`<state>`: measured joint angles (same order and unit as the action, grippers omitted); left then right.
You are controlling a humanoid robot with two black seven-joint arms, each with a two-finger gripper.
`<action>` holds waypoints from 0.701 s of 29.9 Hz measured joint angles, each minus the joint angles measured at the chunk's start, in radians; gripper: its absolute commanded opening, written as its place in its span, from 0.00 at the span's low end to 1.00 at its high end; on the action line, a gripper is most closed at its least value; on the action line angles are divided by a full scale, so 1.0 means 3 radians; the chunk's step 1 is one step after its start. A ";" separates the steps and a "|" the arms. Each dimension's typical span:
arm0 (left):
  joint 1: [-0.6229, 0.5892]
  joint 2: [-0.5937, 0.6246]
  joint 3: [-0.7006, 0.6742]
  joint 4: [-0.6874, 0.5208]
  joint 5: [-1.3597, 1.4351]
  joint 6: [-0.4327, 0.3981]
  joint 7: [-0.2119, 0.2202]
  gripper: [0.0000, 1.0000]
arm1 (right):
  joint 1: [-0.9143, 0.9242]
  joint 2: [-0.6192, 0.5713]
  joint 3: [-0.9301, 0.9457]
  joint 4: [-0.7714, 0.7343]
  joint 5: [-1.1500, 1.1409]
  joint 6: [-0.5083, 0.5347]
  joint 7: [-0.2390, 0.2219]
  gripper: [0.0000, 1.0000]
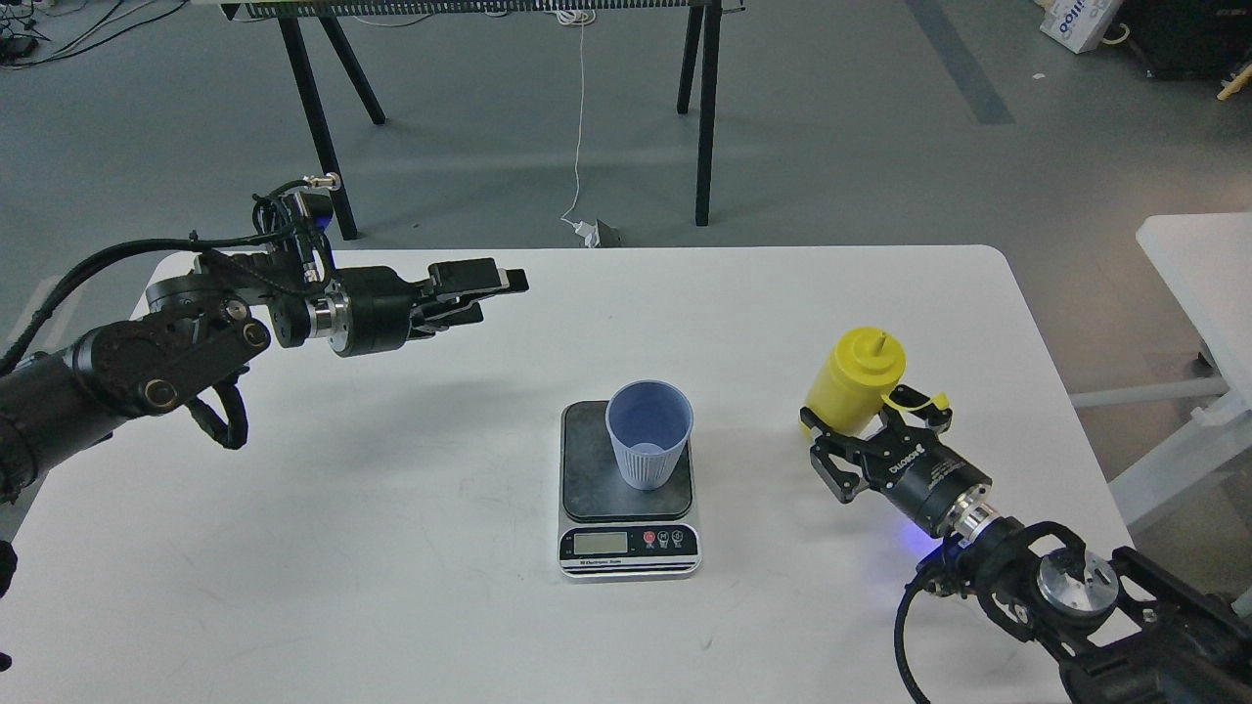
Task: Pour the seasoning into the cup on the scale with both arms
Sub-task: 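Lift the yellow bottle with the right gripper and move it above the cup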
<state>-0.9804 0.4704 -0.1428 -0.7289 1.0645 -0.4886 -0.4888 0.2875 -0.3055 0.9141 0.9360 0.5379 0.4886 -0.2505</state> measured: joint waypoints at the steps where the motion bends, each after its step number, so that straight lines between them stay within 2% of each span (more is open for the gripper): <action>1: 0.0000 0.0000 -0.0001 0.0001 0.0000 0.0000 0.0000 0.99 | 0.0164 -0.0051 0.0012 0.0020 -0.0059 0.0000 0.0044 0.01; 4: 0.0006 -0.0006 -0.0013 0.0000 -0.0003 0.0000 0.0000 0.99 | 0.0666 -0.0123 0.0018 0.0042 -0.0412 -0.0116 0.0175 0.01; 10: 0.0033 -0.0005 -0.0190 0.0007 -0.0055 0.0000 0.0000 0.99 | 0.1422 0.0106 -0.0001 0.0059 -0.1934 -0.0962 0.0466 0.01; 16: 0.0179 0.0101 -0.0456 0.0116 -0.0416 0.0000 0.0000 0.99 | 0.1588 0.0472 -0.0052 0.0255 -0.3359 -0.1582 0.0516 0.01; 21: 0.0344 0.0134 -0.0620 0.0314 -0.0989 0.0000 0.0000 0.99 | 0.1797 0.0519 -0.0531 0.0339 -0.3989 -0.1779 0.0513 0.01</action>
<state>-0.8773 0.5106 -0.3287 -0.6348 0.7678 -0.4886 -0.4888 0.8265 -0.1499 0.7549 1.0376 -0.6587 -0.0450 -0.0965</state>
